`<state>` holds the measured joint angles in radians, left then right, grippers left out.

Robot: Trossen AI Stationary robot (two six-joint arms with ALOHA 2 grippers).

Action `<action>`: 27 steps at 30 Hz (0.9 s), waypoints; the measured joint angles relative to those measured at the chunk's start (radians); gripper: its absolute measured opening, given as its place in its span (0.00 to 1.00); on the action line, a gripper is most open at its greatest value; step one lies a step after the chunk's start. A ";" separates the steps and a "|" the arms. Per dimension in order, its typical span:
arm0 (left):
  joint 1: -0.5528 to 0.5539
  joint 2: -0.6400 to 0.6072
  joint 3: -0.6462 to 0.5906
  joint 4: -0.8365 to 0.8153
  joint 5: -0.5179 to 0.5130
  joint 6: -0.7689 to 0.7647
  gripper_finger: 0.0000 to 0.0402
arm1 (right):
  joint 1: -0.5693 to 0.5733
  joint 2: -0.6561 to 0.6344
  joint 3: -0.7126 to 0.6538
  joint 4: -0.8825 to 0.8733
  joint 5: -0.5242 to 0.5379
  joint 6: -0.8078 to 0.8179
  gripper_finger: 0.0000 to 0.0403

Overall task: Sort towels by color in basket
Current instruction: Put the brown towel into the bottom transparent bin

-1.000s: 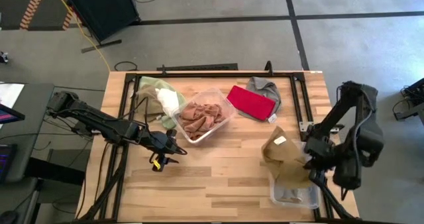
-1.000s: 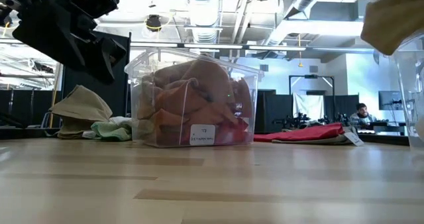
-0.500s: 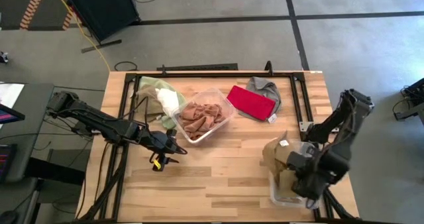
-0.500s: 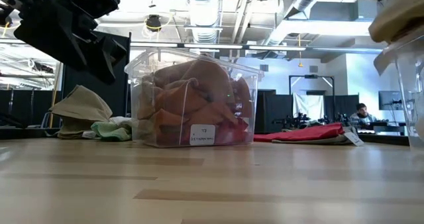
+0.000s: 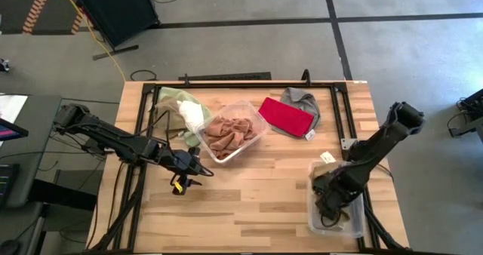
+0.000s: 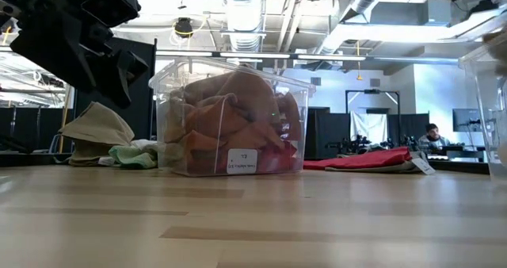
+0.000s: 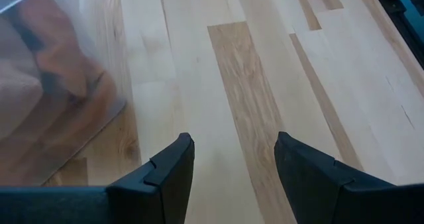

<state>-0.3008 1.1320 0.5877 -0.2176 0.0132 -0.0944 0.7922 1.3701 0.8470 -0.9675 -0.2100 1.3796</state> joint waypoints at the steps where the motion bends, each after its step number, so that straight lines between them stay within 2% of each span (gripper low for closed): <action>1: 0.000 0.000 0.000 -0.002 0.000 0.000 0.50 | -0.003 0.000 -0.018 0.024 -0.019 0.000 0.06; 7: 0.000 0.000 0.000 -0.005 0.000 0.002 0.49 | -0.002 -0.018 -0.026 0.034 -0.058 0.001 0.15; 14: 0.000 0.000 0.000 -0.005 0.000 0.010 0.49 | -0.002 -0.097 0.070 -0.031 -0.050 0.014 0.26; 22: 0.000 0.000 0.000 -0.005 0.000 0.011 0.49 | -0.002 -0.157 0.195 -0.136 0.042 0.018 0.38; 27: 0.000 0.000 0.000 -0.005 0.000 0.011 0.49 | -0.002 -0.169 0.259 -0.215 0.140 0.001 0.40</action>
<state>-0.3008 1.1320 0.5877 -0.2226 0.0132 -0.0834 0.7898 1.2011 1.1055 -1.1829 -0.0701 1.3808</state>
